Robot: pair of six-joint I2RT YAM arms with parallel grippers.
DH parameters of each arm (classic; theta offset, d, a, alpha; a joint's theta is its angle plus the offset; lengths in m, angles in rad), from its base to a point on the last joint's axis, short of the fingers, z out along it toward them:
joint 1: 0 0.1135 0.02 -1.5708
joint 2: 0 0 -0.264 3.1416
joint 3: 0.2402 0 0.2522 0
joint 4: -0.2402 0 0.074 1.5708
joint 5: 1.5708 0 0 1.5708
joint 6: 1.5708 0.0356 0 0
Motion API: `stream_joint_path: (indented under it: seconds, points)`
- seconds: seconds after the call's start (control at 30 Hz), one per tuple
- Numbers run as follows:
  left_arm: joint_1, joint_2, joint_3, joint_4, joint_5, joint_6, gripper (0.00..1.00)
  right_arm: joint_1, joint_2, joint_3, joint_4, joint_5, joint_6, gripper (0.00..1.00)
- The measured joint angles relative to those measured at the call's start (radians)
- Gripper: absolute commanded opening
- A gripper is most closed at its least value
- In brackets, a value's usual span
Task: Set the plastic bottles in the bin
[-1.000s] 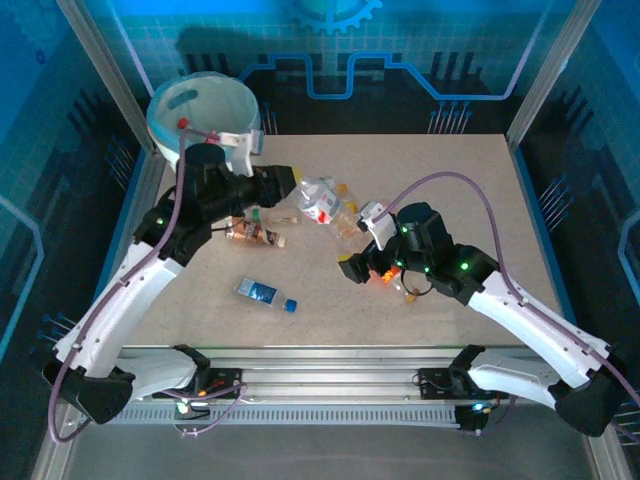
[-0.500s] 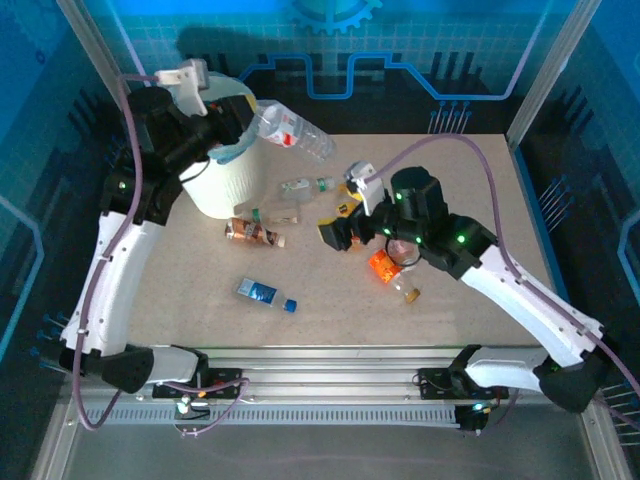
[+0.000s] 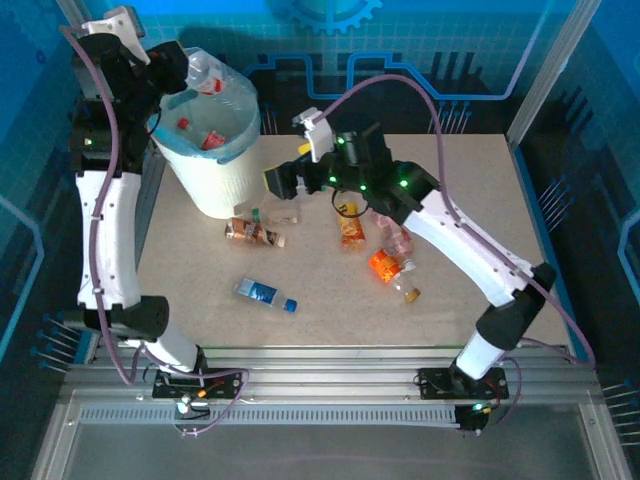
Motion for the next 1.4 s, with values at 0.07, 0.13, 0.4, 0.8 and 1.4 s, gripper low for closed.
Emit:
stream_joint_path:
  seconds: [0.07, 0.13, 0.4, 0.8, 1.4]
  points:
    - [0.027, 0.028, 0.008, -0.014, -0.018, 0.003, 0.0, 0.019, 0.056, 0.066, -0.031, 0.0, 0.0, 1.0]
    - [0.048, 0.053, 0.008, -0.026, -0.029, 0.005, 0.0, 0.035, 0.114, 0.135, -0.064, 0.0, 0.0, 1.0]
    - [0.076, 0.118, 0.003, -0.056, -0.054, 0.039, 0.0, 0.069, 0.295, 0.338, -0.201, -0.007, 0.007, 1.0]
    - [0.073, 0.171, -0.067, -0.079, -0.004, 0.115, 0.0, 0.082, 0.307, 0.338, -0.258, 0.001, 0.007, 1.0]
    - [0.014, 0.29, -0.222, -0.069, 0.04, 0.22, 0.04, 0.082, 0.306, 0.264, -0.275, 0.036, -0.001, 1.0]
